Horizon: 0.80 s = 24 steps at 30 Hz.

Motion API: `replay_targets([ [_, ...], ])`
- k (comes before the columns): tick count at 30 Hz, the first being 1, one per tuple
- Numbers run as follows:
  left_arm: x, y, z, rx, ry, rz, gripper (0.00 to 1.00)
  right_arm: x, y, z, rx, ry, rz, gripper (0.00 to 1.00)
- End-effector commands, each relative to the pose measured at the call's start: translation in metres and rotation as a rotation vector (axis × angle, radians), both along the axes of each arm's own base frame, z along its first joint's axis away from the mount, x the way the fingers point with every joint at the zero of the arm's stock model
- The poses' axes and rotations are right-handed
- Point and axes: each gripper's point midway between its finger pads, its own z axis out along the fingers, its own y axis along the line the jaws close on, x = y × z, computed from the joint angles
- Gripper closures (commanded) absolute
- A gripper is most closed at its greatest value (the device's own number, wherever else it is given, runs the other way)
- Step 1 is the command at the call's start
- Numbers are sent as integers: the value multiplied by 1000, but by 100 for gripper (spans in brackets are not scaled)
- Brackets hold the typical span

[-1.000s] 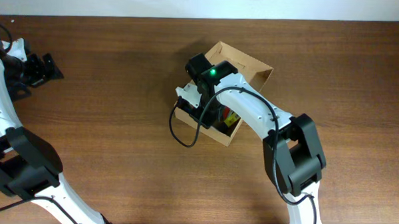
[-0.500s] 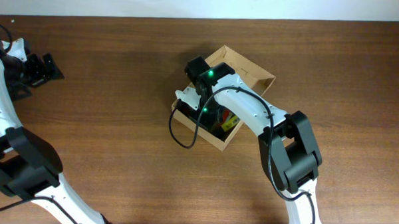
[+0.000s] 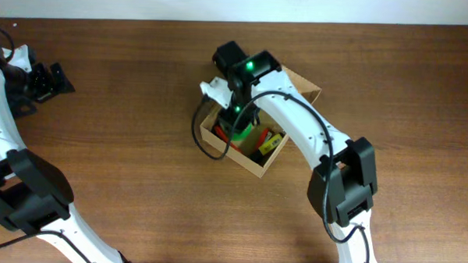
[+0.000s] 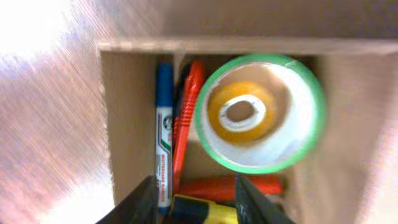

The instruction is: Pack container

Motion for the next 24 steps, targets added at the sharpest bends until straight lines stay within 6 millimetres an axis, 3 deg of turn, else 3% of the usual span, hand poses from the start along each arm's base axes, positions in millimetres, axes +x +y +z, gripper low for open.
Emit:
replay_targets([
  [1,-1,-1,2,-3,-8,-18,0,13,-5,48,6,-130,-55,70],
  [5,-1,-1,2,-3,-8,-18,1,18,-27,98,-22,-275,-134,90],
  [10,-1,-1,2,-3,-8,-18,0,10,-65,179,20,-460,-218,94],
  [14,-1,-1,2,-3,-8,-18,0,3,-122,238,79,-583,-401,96],
  [16,-1,-1,2,-3,-8,-18,0,1,-160,261,115,-628,-545,96],
  [20,-5,8,0,49,21,-8,0,1,-231,279,179,-643,-841,96],
  [24,-17,32,-2,186,94,22,0,6,-286,262,203,-571,-1034,96],
])
